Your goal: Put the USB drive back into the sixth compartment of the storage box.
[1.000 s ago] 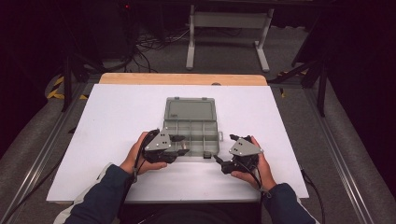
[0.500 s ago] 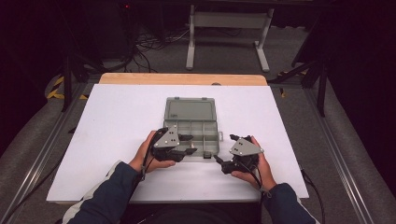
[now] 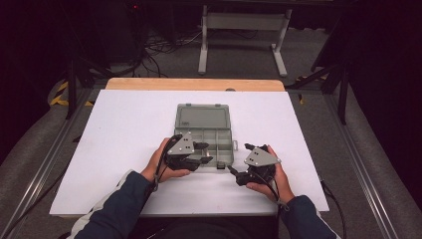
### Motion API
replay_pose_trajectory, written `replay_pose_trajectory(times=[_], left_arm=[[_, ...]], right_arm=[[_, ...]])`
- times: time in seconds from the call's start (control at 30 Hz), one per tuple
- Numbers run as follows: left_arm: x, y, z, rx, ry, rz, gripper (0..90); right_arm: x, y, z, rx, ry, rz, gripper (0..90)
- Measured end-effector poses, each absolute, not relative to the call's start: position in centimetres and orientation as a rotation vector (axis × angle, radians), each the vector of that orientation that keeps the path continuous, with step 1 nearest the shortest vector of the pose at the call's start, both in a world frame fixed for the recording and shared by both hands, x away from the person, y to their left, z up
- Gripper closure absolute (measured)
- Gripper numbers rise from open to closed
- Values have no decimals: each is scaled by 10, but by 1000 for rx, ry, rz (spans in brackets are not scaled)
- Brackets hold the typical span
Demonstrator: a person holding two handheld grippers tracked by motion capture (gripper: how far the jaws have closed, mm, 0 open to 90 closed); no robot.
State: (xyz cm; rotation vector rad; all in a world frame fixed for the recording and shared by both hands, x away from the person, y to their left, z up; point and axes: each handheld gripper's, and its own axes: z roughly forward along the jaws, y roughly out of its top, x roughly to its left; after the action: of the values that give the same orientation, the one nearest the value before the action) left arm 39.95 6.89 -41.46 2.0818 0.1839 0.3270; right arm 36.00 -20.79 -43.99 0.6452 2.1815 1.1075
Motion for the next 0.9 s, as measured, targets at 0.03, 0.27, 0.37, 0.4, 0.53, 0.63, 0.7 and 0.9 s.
replay_pose_trajectory(times=[0.03,0.27,0.37,0.4,0.53,0.63,0.7,0.9], left_arm=[[399,68,-415,2085,184,328,531],[403,64,-414,2088,175,322,531],[408,66,-413,2091,182,328,531],[408,66,-413,2091,182,328,531],[413,67,-410,2081,192,326,531],[414,68,-410,2083,201,323,531],[415,69,-411,2087,210,319,531],[415,68,-414,2107,226,298,531]], right_arm=[[360,-208,-440,646,2182,1108,94],[360,-207,-440,643,2184,1110,94],[361,-208,-441,648,2186,1114,94],[361,-208,-441,648,2186,1114,94],[361,-207,-441,647,2191,1114,94],[361,-207,-442,647,2190,1113,94],[361,-208,-441,649,2189,1114,94],[361,-208,-441,646,2187,1115,94]])
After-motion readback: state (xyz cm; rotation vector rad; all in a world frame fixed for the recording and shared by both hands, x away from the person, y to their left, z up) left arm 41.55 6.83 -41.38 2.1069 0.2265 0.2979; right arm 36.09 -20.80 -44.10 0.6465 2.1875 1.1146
